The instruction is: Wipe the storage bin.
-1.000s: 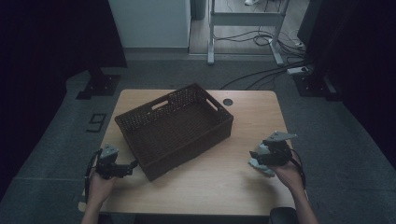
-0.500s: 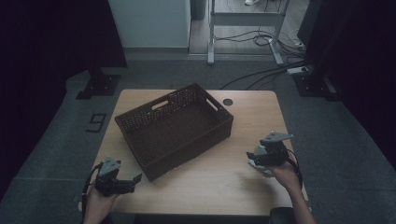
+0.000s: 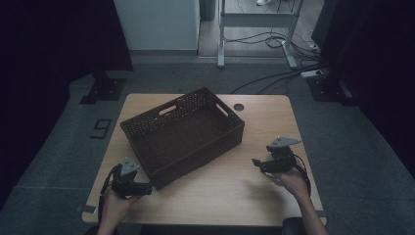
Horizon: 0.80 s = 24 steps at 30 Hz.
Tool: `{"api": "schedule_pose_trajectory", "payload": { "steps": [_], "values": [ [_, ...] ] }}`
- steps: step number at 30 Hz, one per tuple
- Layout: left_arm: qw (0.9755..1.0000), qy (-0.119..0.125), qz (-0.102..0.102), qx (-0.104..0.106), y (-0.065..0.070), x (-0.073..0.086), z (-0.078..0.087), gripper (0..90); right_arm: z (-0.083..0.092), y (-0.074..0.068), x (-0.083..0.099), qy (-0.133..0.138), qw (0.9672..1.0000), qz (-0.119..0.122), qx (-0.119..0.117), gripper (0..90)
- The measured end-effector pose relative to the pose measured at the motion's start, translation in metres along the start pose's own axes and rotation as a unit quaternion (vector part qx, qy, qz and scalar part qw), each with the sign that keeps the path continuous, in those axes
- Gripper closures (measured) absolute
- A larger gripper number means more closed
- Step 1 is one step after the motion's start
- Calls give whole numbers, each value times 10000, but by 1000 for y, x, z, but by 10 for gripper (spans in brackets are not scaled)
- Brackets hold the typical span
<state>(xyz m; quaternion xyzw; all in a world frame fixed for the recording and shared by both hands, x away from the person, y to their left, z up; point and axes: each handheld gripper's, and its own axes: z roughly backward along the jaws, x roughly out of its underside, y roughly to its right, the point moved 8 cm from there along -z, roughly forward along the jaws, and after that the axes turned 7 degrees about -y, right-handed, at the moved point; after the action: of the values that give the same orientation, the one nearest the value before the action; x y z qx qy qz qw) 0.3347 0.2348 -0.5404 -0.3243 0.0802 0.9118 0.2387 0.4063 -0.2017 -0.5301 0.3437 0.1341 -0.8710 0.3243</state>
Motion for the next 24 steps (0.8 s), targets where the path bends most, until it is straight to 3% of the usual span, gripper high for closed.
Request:
{"api": "schedule_pose_trajectory", "payload": {
  "steps": [8,14,17,21,24],
  "values": [
    [9990,-60,233,-366,-33,9,7,25,-9,-8,-7,-15,9999,52,-115,169],
    [9959,-174,490,-745,-65,15,7,45,-17,-13,-16,7,9998,50,-193,169],
    [9971,-100,474,-585,-68,12,8,71,-22,-19,-20,-19,9995,108,-297,171],
    [9995,120,267,-94,-54,1,11,106,-32,-29,-28,23,9987,99,-493,191],
    [9998,74,125,128,-44,-4,10,142,-38,-35,-36,55,9986,257,-469,272]
  ]
}}
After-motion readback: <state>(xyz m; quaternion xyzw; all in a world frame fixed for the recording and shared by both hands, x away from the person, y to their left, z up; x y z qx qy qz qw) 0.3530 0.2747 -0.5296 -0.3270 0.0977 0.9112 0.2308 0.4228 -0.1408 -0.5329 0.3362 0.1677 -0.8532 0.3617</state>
